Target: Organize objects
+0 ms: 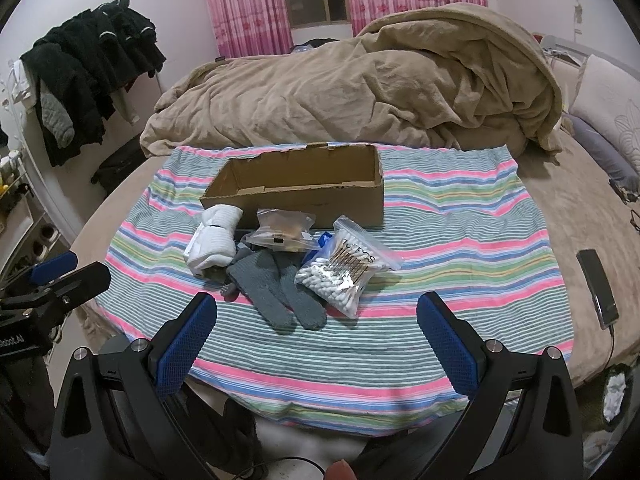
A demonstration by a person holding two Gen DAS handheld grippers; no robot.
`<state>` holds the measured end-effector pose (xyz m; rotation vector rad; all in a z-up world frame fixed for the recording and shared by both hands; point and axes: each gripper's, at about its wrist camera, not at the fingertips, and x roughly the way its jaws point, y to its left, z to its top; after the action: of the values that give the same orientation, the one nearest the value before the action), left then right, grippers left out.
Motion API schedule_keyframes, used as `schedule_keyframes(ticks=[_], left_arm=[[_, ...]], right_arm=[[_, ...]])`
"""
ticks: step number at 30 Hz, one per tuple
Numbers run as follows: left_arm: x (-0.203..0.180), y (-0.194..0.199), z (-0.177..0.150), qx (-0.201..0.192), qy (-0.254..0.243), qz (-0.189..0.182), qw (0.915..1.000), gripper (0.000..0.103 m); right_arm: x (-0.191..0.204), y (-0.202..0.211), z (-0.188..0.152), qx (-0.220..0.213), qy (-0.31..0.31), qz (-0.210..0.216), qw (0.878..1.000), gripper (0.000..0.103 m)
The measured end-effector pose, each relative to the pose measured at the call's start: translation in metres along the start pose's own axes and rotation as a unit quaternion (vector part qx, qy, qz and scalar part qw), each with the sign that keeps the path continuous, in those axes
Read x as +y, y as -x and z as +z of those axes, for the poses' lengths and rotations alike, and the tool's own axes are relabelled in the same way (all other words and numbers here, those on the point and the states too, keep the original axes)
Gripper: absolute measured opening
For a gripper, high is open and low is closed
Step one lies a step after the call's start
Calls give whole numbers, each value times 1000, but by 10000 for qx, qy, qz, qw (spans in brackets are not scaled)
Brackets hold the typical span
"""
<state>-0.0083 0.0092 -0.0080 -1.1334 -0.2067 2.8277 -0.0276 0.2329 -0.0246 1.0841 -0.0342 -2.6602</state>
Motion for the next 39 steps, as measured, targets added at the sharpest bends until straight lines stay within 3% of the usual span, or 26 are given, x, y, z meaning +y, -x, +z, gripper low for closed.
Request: schedule_keyframes(ticks=[18, 35, 39], left_arm=[[5, 2, 1, -35, 70, 57, 10000, 102], [3, 1, 0, -26, 37, -237, 9997, 101], [1, 2, 1, -53, -37, -141, 9999, 101]], right_arm=[[3, 1, 2, 2, 45, 38, 10000, 102], [3, -4, 2, 35, 50, 28, 10000, 102], [1, -6, 2, 31, 50, -39, 10000, 102]])
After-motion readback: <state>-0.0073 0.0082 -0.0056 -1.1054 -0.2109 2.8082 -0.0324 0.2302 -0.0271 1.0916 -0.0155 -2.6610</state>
